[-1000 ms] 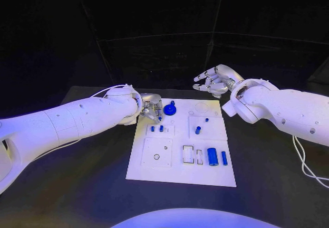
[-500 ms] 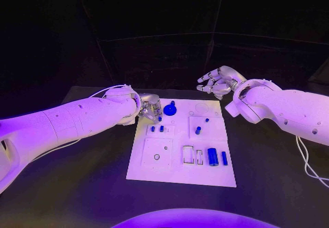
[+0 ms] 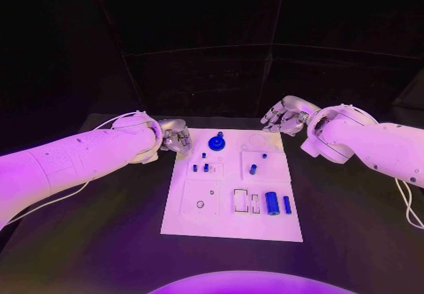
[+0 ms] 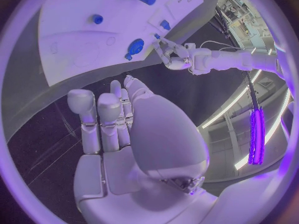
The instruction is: Assemble the parts on the task board
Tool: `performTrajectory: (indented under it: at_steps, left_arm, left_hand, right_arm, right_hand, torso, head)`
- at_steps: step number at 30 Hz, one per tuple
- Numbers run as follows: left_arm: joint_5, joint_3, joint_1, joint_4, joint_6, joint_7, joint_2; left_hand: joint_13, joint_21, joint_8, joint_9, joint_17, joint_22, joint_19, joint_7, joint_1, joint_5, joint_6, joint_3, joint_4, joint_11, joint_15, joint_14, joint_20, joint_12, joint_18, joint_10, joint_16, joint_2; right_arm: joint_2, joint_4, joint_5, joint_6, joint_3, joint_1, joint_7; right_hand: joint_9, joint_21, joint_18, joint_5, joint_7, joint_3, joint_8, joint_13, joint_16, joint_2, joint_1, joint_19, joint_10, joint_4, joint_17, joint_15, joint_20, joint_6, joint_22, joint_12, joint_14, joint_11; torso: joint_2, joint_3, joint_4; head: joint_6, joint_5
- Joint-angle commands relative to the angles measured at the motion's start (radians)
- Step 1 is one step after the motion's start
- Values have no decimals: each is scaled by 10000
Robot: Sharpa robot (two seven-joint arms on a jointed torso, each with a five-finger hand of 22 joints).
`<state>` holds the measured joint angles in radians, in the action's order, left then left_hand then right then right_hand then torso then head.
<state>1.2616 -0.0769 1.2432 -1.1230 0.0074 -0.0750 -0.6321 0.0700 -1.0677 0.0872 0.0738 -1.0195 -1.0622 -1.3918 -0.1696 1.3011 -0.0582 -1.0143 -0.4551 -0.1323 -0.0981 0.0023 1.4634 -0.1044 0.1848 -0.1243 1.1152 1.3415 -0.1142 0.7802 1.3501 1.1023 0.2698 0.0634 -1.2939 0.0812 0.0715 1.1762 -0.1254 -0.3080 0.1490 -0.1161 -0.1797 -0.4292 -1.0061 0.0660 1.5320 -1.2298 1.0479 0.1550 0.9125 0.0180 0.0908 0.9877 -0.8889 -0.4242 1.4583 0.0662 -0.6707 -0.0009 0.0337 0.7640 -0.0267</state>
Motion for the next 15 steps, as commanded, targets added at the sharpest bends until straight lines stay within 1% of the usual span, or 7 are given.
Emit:
performTrajectory:
  at_steps: [1,2,4,7,10,12,15]
  left_arm:
    - [-2965,13,27,-183,-1799,1877,-269]
    - [-3740,12,28,-245,-2056,2488,-363]
    - [-4947,10,26,-370,-2405,3395,-514]
    - [-7023,5,20,-637,-2909,4689,-750]
    - [-8857,-1,2,-928,-3003,5511,-937]
    - [-9683,-5,-14,-1130,-2962,5809,-1043]
    - [-10505,-9,-55,-1469,-2861,6082,-1222]
  left_hand:
    - [-2,540,83,14,436,501,253,-35,-33,32,-139,-21,65,-11,55,-39,-20,36,-71,42,-258,185]
    - [-12,923,87,6,879,851,439,-68,-8,36,-136,-90,104,-42,67,-191,-30,35,-144,7,-488,315]
    - [-32,1850,37,-31,1906,1673,943,-147,45,26,-15,-209,129,-103,133,-630,-70,21,-310,-144,-1069,440]
    - [-24,3195,44,-42,3254,2841,1697,-205,-12,11,48,-222,197,-155,197,-1266,-139,97,-552,-267,-1857,438]
    - [-10,3449,93,-34,3693,3028,1866,-191,-38,7,12,-210,246,-149,193,-1497,-159,203,-587,-255,-2114,461]
    - [-4,3508,118,-30,3867,3062,1914,-183,-47,3,-9,-209,274,-140,192,-1596,-163,253,-590,-245,-2216,494]
    - [-1,3549,139,-27,3932,3086,1940,-177,-50,1,-27,-212,297,-130,189,-1642,-162,294,-593,-236,-2253,529]
  right_arm:
    - [179,200,2052,-510,5,60,53]
    - [238,270,2184,-429,9,99,49]
    - [322,396,2375,-301,14,196,62]
    - [426,593,2896,-168,19,404,171]
    - [451,674,3496,-172,21,572,314]
    - [476,722,3810,-186,21,676,395]
    - [501,767,4143,-245,22,782,496]
  right_hand:
    - [-34,21,-68,90,-16,-154,72,484,-31,111,21,-55,99,-27,-26,-15,-3,160,-2,461,51,10]
    - [-37,-57,-87,115,-21,-172,91,591,52,140,-2,17,65,-21,-117,-29,7,184,119,569,24,20]
    - [-46,-147,-106,153,0,-196,144,792,101,189,-65,103,-69,12,-165,-65,30,181,245,790,4,67]
    - [-61,-155,-101,185,38,-234,278,1144,79,288,-140,111,-315,45,-145,-130,84,89,237,1151,14,158]
    - [-60,-117,-91,227,79,-251,364,1397,24,363,-196,74,-388,60,-95,-175,129,54,173,1345,34,216]
    - [-58,-79,-82,247,108,-267,411,1532,-33,394,-207,40,-403,57,-42,-196,151,41,115,1432,52,246]
    - [-54,1,-62,258,147,-289,466,1718,-115,435,-221,-28,-396,49,33,-221,180,50,-5,1532,74,285]
  torso:
    - [-6,15,-18]
    - [-10,10,-13]
    - [-20,-3,-20]
    - [-12,-7,-8]
    - [6,-3,13]
    - [3,-12,17]
    - [-6,-18,17]
  head:
    - [-33,124]
    - [-37,146]
    - [-50,178]
    - [-64,260]
    - [-50,375]
    - [-75,418]
    - [-81,408]
